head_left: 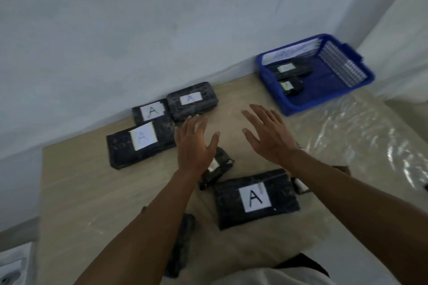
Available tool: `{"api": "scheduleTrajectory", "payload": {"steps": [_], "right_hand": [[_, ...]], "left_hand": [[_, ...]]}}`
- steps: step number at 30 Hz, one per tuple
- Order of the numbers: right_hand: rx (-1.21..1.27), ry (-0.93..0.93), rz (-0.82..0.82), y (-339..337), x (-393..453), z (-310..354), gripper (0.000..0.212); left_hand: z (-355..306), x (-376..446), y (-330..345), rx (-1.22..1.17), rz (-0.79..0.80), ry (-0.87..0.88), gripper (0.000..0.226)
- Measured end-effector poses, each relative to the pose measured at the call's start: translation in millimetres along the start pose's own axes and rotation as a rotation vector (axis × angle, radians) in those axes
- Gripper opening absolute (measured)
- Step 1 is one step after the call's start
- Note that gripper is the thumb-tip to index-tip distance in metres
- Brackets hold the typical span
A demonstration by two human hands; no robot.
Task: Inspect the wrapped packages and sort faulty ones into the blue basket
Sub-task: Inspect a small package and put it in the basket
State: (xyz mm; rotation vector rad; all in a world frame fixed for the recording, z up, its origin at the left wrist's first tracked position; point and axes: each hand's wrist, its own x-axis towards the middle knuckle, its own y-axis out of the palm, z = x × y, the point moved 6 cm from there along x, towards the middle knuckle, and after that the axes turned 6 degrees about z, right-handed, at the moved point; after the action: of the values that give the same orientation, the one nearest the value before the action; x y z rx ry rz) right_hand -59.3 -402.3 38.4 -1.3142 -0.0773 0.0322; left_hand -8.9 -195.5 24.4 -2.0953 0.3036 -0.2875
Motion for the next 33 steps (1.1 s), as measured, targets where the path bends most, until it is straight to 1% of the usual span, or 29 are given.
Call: {"api": "scheduleTrajectory", "payload": {"steps": [5,9,11,13,17,21,23,26,28,30,31,33], "right_hand": [[0.032,0.048,0.044,-10,-54,-70,0.055],[0.069,0.085,0.168,-1,-74,-124,0.057],[0.077,0.085,0.212,7,-80,-145,0.058],[0.092,0.074,0.264,15,-79,-159,0.061],[0.128,0.003,0.391,39,-66,-178,0.059],[0.123,-0.102,0.524,60,-47,-186,0.066],[0.123,-0.137,0.599,71,-40,-190,0.069],[0.187,-0.162,0.658,77,-34,-191,0.072],[0.282,-0.147,0.654,74,-32,-190,0.08],[0.378,-0.122,0.637,70,-31,-190,0.085],[0.427,-0.109,0.624,67,-31,-189,0.082],[0.526,-0.067,0.588,63,-33,-189,0.069]], "left_hand": [[-70,-6,55,0.004,0.17,0.058,0.059],[-107,-8,105,0.009,0.316,0.076,0.06],[-120,-8,127,-0.009,0.387,0.05,0.06],[-130,-6,145,-0.03,0.428,-0.013,0.062],[-140,-4,171,-0.036,0.461,-0.149,0.067],[-137,-8,194,0.028,0.511,-0.226,0.071],[-135,-7,197,0.039,0.495,-0.242,0.066],[-131,-6,196,0.015,0.44,-0.254,0.058],[-128,-9,196,-0.057,0.441,-0.288,0.054],[-128,-12,195,-0.203,0.441,-0.343,0.048],[-129,-13,194,-0.288,0.432,-0.37,0.046],[-131,-14,189,-0.414,0.394,-0.402,0.043]]}}
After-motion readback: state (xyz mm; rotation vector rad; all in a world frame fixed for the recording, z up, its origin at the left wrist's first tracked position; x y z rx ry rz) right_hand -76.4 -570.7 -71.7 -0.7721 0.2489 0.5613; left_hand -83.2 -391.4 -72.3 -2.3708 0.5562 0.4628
